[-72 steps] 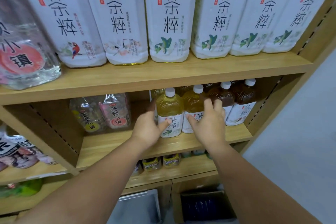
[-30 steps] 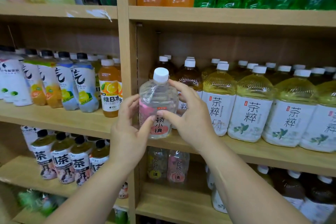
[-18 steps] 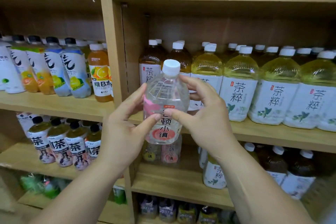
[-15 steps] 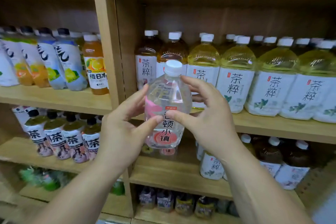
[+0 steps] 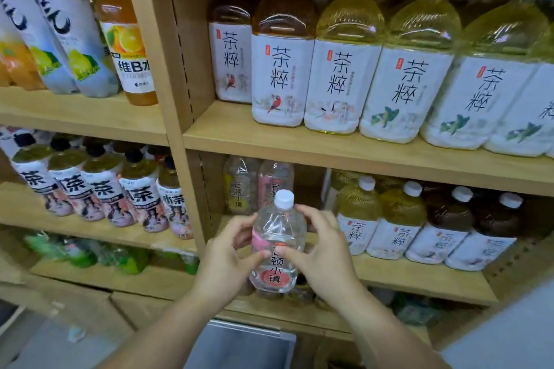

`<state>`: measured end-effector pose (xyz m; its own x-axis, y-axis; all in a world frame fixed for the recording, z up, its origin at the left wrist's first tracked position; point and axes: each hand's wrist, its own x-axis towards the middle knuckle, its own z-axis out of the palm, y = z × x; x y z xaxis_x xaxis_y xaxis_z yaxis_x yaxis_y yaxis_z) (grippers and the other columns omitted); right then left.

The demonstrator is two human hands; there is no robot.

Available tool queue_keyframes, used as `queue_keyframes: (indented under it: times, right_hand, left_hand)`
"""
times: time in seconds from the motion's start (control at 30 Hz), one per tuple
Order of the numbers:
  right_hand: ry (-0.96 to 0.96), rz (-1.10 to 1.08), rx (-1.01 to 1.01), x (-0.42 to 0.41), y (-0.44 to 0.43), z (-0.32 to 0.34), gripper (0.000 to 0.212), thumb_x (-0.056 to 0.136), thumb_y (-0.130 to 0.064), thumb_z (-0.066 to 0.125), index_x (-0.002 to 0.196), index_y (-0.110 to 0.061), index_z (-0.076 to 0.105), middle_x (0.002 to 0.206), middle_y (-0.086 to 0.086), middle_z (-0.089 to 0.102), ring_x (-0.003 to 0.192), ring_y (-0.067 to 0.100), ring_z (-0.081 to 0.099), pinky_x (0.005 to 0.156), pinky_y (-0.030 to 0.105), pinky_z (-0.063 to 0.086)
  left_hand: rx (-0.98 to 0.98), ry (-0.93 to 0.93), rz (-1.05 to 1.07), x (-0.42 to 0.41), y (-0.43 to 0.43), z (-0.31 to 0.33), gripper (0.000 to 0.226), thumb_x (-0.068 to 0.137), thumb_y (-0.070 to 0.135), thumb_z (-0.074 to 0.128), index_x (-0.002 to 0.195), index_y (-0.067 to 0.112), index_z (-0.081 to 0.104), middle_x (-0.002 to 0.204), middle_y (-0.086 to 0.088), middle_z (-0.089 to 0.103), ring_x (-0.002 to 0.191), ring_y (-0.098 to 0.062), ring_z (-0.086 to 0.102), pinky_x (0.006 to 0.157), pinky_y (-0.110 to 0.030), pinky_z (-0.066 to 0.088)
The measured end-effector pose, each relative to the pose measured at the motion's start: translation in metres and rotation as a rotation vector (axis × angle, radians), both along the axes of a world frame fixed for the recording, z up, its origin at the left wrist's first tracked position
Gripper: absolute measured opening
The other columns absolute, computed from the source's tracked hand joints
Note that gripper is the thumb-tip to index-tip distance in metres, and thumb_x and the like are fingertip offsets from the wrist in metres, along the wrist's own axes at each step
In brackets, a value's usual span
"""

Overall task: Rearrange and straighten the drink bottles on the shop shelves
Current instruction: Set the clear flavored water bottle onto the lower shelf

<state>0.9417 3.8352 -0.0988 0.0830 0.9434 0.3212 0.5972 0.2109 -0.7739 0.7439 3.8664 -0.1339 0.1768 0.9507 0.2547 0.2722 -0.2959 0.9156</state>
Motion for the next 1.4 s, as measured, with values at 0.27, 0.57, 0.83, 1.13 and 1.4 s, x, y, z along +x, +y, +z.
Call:
queue_keyframes:
  times: [0.27,0.57,0.83,1.13,1.4]
  right_hand:
    - [-0.047,-0.014,-0.076,0.003,0.061,-0.029,0.073,0.07,-0.028,0.094,0.131,-0.04,0.054,0.118,-0.013,0.048,0.104,-0.019,0.046,0.084,-0.002,0.033]
    - [-0.017,-0.049,-0.141,0.002,0.099,-0.044,0.064,0.071,-0.04,0.091,0.115,-0.059,0.048,0.103,-0.028,0.056,0.097,-0.005,0.061,0.089,0.039,0.06]
    - [-0.07,-0.07,-0.081,0.007,0.121,-0.044,0.073,0.072,-0.036,0.091,0.126,-0.051,0.045,0.127,-0.012,0.047,0.113,0.017,0.059,0.087,0.039,0.057]
    - [-0.084,-0.086,-0.179,-0.002,0.114,-0.034,0.062,0.08,-0.031,0.087,0.133,-0.032,0.056,0.104,-0.016,0.053,0.107,0.018,0.062,0.081,0.023,0.046]
    - [-0.148,-0.142,-0.183,-0.012,0.07,0.001,0.058,0.084,-0.048,0.079,0.132,-0.027,0.055,0.115,-0.001,0.05,0.104,0.015,0.054,0.082,0.026,0.041]
  left_hand:
    - [-0.094,0.095,0.07,0.01,0.047,-0.022,0.06,0.083,0.021,0.085,0.124,0.049,0.052,0.113,0.029,0.068,0.116,0.011,0.06,0.104,-0.032,0.051]
    - [-0.115,0.147,0.05,0.006,0.083,-0.03,0.054,0.085,0.027,0.082,0.123,0.05,0.051,0.117,0.029,0.068,0.114,0.01,0.062,0.102,-0.029,0.052]
    - [-0.115,0.222,0.044,0.011,0.114,-0.031,0.045,0.086,0.033,0.081,0.121,0.037,0.053,0.114,0.012,0.072,0.112,-0.007,0.066,0.097,-0.04,0.057]
    - [-0.157,0.256,0.041,0.011,0.108,-0.019,0.049,0.087,0.028,0.081,0.128,0.031,0.054,0.114,0.014,0.071,0.112,-0.007,0.066,0.096,-0.037,0.057]
    - [-0.008,0.369,0.08,-0.01,0.061,0.027,0.061,0.088,0.035,0.079,0.14,0.033,0.049,0.137,0.006,0.06,0.123,-0.014,0.06,0.103,-0.042,0.052]
